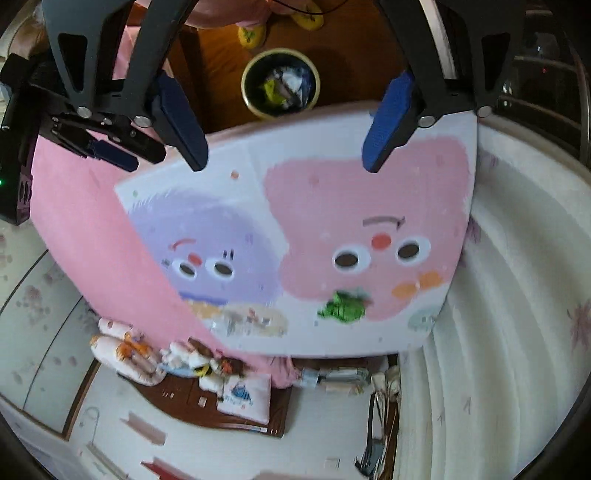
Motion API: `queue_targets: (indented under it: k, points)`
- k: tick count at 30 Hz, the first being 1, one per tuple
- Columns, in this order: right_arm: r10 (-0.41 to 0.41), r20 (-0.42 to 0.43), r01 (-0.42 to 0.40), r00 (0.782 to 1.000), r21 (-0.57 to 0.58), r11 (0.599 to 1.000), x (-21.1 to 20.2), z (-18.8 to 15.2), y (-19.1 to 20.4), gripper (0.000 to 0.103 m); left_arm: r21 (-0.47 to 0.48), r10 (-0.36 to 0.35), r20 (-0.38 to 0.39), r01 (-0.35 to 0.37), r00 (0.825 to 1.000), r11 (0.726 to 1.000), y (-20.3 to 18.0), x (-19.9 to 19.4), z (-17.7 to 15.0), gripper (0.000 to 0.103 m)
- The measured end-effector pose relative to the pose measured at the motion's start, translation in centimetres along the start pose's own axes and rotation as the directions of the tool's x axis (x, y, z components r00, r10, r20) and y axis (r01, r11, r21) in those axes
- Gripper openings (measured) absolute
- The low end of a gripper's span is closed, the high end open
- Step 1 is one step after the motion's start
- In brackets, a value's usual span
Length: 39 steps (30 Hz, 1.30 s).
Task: Collect trash
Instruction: 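Raise both tools back toward the table, then grasp the clear plastic bottle with the right tool while the left tool grasps the green crumpled paper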
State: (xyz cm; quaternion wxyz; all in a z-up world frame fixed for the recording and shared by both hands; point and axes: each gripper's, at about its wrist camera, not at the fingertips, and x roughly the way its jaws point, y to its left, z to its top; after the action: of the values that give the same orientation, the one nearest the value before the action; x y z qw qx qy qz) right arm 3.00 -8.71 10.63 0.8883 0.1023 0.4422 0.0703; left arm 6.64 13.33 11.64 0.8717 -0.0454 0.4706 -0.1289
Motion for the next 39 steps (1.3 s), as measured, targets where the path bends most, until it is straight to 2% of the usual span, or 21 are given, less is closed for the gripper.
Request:
queue_targets:
  k: [4, 8, 13, 19, 22, 25, 31, 33, 39]
  points:
    - [-0.022, 0.070, 0.026, 0.997, -0.065, 0.998, -1.4, 3.3, 1.8, 0.059, 0.007, -0.011, 0.033, 0.011, 0.999, 1.000, 0.4, -0.8, 2.4, 0.082]
    - [-0.061, 0.146, 0.083, 0.987, -0.147, 0.986, -2.6, 7.1, 2.9, 0.059, 0.013, 0.009, 0.006, -0.009, 1.000, 1.000, 0.5, 0.2, 4.7, 0.082]
    - [-0.081, 0.151, 0.113, 0.985, -0.219, 0.969, -0.8, 12.4, 2.1, 0.058, -0.001, 0.075, 0.011, -0.075, 0.997, 0.997, 0.4, 2.7, 8.1, 0.082]
    - [-0.001, 0.069, 0.018, 0.998, -0.251, 0.968, 5.9, 20.3, -3.4, 0.057, -0.063, 0.154, -0.008, -0.154, 0.988, 0.986, 0.0, 8.5, 13.4, 0.082]
    - [0.012, 0.014, -0.008, 1.000, -0.279, 0.960, 9.8, 24.1, -6.4, 0.056, -0.116, 0.169, -0.050, -0.174, 0.984, 0.978, -0.8, 12.5, 16.0, 0.082]
    - [0.030, -0.053, -0.044, 0.998, -0.290, 0.956, 14.0, 28.5, -9.8, 0.056, -0.150, 0.167, -0.092, -0.180, 0.982, 0.972, -2.2, 16.7, 18.6, 0.082]
    - [0.060, -0.169, -0.113, 0.984, -0.326, 0.939, 23.5, 36.5, -16.1, 0.056, -0.199, 0.220, -0.148, -0.247, 0.964, 0.948, -3.4, 23.5, 22.0, 0.082]
    - [0.066, -0.207, -0.137, 0.976, -0.351, 0.926, 26.7, 38.2, -17.2, 0.056, -0.220, 0.244, -0.176, -0.280, 0.954, 0.934, -2.9, 25.8, 22.9, 0.082]
    - [0.044, -0.306, -0.182, 0.951, -0.439, 0.880, 34.7, 39.5, -18.0, 0.056, -0.265, 0.296, -0.231, -0.353, 0.927, 0.897, 0.4, 30.1, 24.5, 0.082]
